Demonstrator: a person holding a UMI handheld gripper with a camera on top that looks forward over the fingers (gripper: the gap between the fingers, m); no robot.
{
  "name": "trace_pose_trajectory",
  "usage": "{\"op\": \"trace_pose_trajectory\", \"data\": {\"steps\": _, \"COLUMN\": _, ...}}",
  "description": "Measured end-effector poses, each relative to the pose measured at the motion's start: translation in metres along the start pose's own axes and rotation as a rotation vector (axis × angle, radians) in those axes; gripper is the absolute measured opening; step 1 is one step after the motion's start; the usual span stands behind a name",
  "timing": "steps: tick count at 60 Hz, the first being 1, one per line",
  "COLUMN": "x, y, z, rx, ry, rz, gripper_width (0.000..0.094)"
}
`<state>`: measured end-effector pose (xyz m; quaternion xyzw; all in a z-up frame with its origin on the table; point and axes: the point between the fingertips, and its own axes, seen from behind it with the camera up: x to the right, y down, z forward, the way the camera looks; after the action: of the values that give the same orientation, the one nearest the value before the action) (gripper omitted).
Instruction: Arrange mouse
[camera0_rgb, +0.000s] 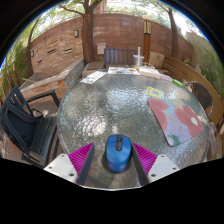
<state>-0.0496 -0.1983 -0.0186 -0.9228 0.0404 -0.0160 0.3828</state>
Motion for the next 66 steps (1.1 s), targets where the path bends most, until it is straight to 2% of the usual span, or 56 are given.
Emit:
{"op": "trace_pose_trajectory", "data": {"steps": 3, "x": 0.003, "y": 0.0, "z": 0.0, "rx": -0.001, "ry": 0.011, "rz": 0.014, "gripper_width": 0.0646}}
{"op": "trace_pose_trajectory", "data": {"steps": 6, "x": 0.006, "y": -0.001, "z": 0.001, "rx": -0.002, "ry": 0.018, "rz": 0.017, "gripper_width": 0.0478}}
{"op": "trace_pose_trajectory", "data": {"steps": 16, "x": 0.007, "y": -0.004, "z": 0.0, "rx": -0.009, "ry": -0.004, "rz": -0.01, "gripper_width": 0.0382}}
{"op": "trace_pose_trajectory", "data": {"steps": 22, "x": -0.001, "y": -0.018, "z": -0.008, "rx": 0.011, "ry": -0.072, "rz": -0.056, "gripper_width": 0.0347}}
{"op": "trace_pose_trajectory", "data": {"steps": 26, "x": -0.005, "y": -0.044, "z": -0.019, "rx": 0.057, "ry": -0.115, "rz": -0.085, "gripper_width": 0.0348}}
{"op": "trace_pose_trajectory", "data": {"steps": 33, "x": -0.003, "y": -0.127, "z": -0.059, "rx": 0.203, "ry": -0.218, "rz": -0.099, "gripper_width": 0.0348}}
{"op": "trace_pose_trajectory", "data": {"steps": 39, "x": 0.031, "y": -0.208, "z": -0.092, "rx": 0.339, "ry": -0.261, "rz": -0.084, "gripper_width": 0.0346}}
{"op": "trace_pose_trajectory", "data": {"steps": 44, "x": 0.081, "y": -0.257, "z": -0.1, "rx": 0.4, "ry": -0.25, "rz": -0.048, "gripper_width": 0.0345}}
{"op": "trace_pose_trajectory", "data": {"steps": 46, "x": 0.108, "y": -0.261, "z": -0.094, "rx": 0.416, "ry": -0.235, "rz": -0.043, "gripper_width": 0.0345}}
{"op": "trace_pose_trajectory", "data": {"steps": 51, "x": 0.164, "y": -0.269, "z": -0.067, "rx": 0.374, "ry": -0.176, "rz": -0.04, "gripper_width": 0.0344}}
{"op": "trace_pose_trajectory", "data": {"steps": 59, "x": 0.233, "y": -0.194, "z": 0.019, "rx": 0.194, "ry": -0.111, "rz": -0.045, "gripper_width": 0.0344}}
{"op": "trace_pose_trajectory", "data": {"steps": 62, "x": 0.246, "y": -0.169, "z": 0.04, "rx": 0.134, "ry": -0.103, "rz": -0.062, "gripper_width": 0.0347}}
{"op": "trace_pose_trajectory", "data": {"steps": 63, "x": 0.25, "y": -0.146, "z": 0.051, "rx": 0.115, "ry": -0.097, "rz": -0.072, "gripper_width": 0.0347}}
{"op": "trace_pose_trajectory", "data": {"steps": 66, "x": 0.264, "y": -0.128, "z": 0.064, "rx": 0.07, "ry": -0.087, "rz": -0.085, "gripper_width": 0.0363}}
